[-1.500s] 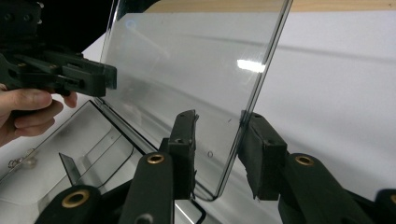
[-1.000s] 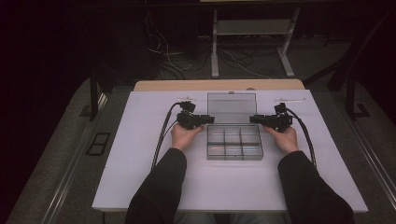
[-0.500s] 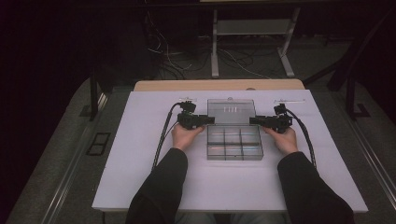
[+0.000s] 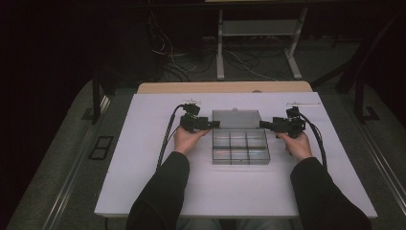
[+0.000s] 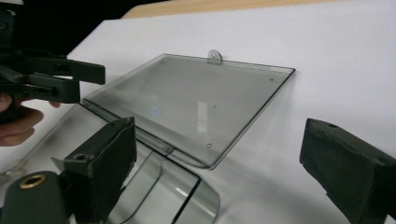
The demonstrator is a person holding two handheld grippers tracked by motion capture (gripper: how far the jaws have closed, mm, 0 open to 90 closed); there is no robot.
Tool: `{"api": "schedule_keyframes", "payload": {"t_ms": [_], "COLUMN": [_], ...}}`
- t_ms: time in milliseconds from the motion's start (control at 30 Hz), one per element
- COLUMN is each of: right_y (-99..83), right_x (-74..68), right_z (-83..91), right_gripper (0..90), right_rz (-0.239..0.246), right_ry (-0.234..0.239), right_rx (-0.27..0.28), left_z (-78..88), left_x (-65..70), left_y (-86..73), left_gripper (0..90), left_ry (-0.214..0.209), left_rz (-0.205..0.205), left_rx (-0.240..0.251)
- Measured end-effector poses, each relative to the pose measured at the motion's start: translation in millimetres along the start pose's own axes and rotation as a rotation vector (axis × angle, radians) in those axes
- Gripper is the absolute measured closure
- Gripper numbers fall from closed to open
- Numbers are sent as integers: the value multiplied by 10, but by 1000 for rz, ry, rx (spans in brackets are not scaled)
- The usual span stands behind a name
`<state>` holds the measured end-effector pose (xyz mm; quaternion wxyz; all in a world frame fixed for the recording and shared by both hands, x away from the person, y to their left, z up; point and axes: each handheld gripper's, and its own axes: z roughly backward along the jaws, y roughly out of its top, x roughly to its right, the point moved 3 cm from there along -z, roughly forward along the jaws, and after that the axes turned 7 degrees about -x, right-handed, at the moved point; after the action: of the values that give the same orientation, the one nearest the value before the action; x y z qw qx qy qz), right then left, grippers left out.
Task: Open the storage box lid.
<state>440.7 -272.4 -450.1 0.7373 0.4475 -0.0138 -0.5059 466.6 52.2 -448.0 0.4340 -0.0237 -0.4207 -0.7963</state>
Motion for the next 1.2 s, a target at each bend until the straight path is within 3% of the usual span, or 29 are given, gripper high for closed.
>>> {"api": "schedule_keyframes", "payload": {"t_ms": [67,167,400,767,933,1200], "right_y": [-16,-67,-191,-475,-625,-832], "right_x": [-28,-81,-227,-476,-524,-579], "right_z": [48,110,242,561,682,837], "right_gripper": [7,2,2,3,3,3], "right_rz": [7,34,77,108,115,126], "right_ry": [21,17,18,27,52,43], "right_rx": [15,7,-5,6,25,16], "left_z": [36,83,148,416,522,630], "left_x": [9,32,89,190,220,283], "left_y": [6,7,-31,-173,-244,-369], "left_gripper": [237,195,0,0,0,0], "left_ry": [-16,-47,-38,-46,-43,-48], "left_rz": [11,18,-24,-79,-98,-123], "left_rx": [10,33,-3,41,37,23]}}
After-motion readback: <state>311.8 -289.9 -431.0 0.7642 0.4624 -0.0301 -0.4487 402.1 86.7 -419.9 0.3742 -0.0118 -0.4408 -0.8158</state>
